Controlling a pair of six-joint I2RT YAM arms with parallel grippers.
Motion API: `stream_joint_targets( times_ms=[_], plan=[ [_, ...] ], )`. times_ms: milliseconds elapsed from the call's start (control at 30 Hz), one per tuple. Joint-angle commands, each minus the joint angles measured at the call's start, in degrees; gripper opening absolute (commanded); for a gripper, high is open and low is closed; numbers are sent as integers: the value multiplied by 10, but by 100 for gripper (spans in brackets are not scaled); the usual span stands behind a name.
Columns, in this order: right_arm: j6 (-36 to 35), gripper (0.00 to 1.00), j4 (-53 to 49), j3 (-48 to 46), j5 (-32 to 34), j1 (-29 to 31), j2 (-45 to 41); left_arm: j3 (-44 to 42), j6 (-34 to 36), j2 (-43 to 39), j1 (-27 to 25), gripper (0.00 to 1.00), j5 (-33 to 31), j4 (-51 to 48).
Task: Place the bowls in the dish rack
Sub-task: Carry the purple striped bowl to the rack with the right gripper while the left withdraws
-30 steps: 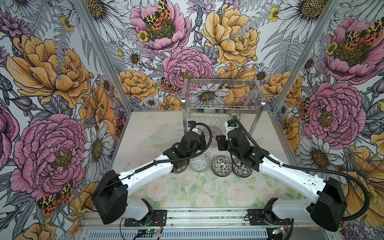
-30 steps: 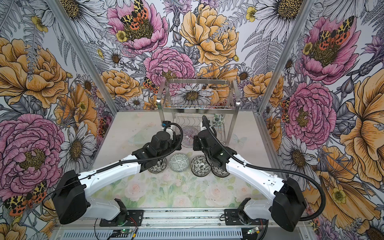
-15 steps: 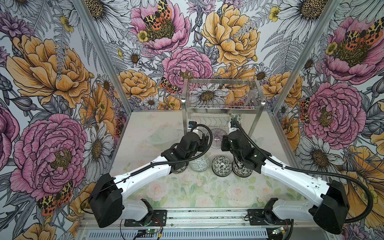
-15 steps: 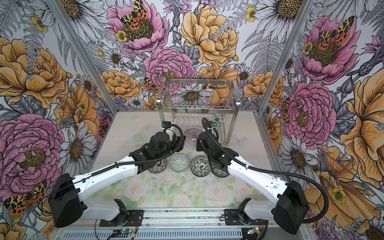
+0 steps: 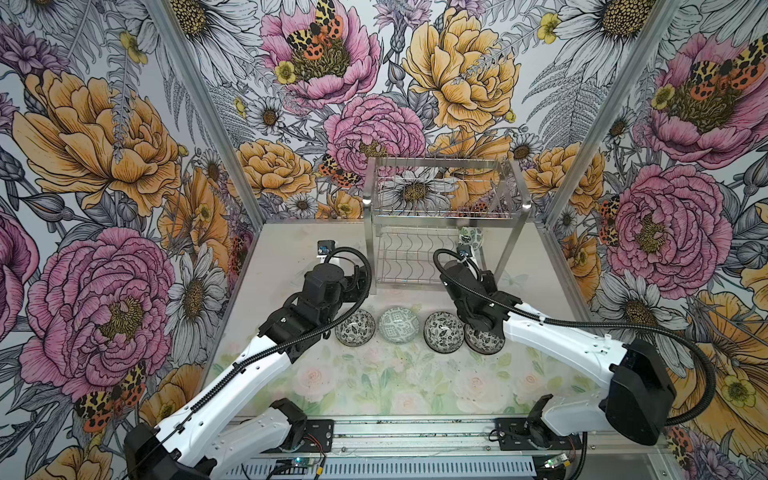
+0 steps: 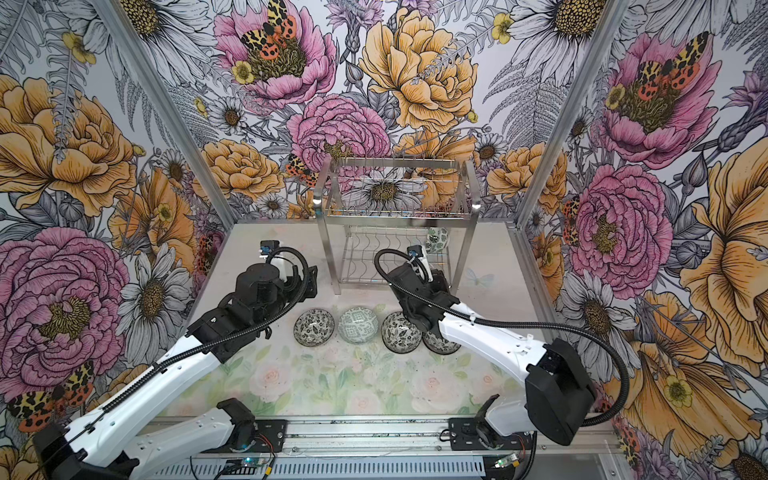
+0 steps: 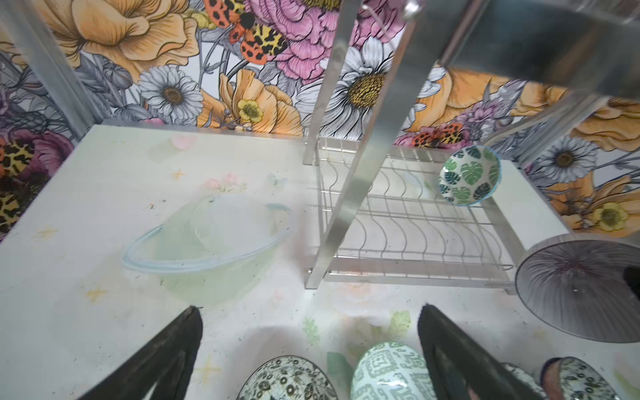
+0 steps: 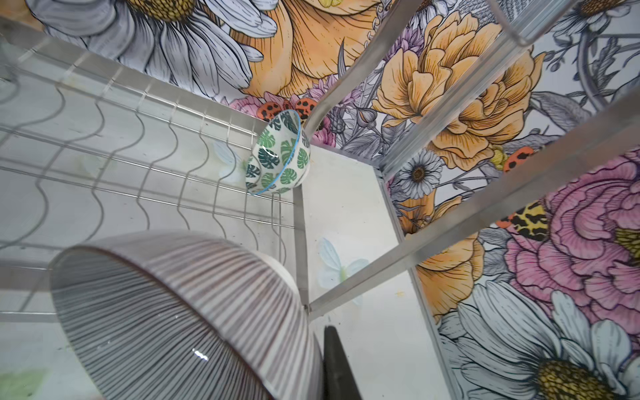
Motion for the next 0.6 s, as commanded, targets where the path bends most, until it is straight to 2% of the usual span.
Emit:
stream_joint_targets(
  times_ms=[0,200,567],
  plan=[
    [-40,0,29,39,93,3,27,-8,25,-1,19,99,7,-36],
    [-74,0,32,74,133,-12,97,-9,37,7,43,99,29,-30],
    [-118,0,55,114,165,-69,198,-22,41,12,62,99,57,-11]
  ],
)
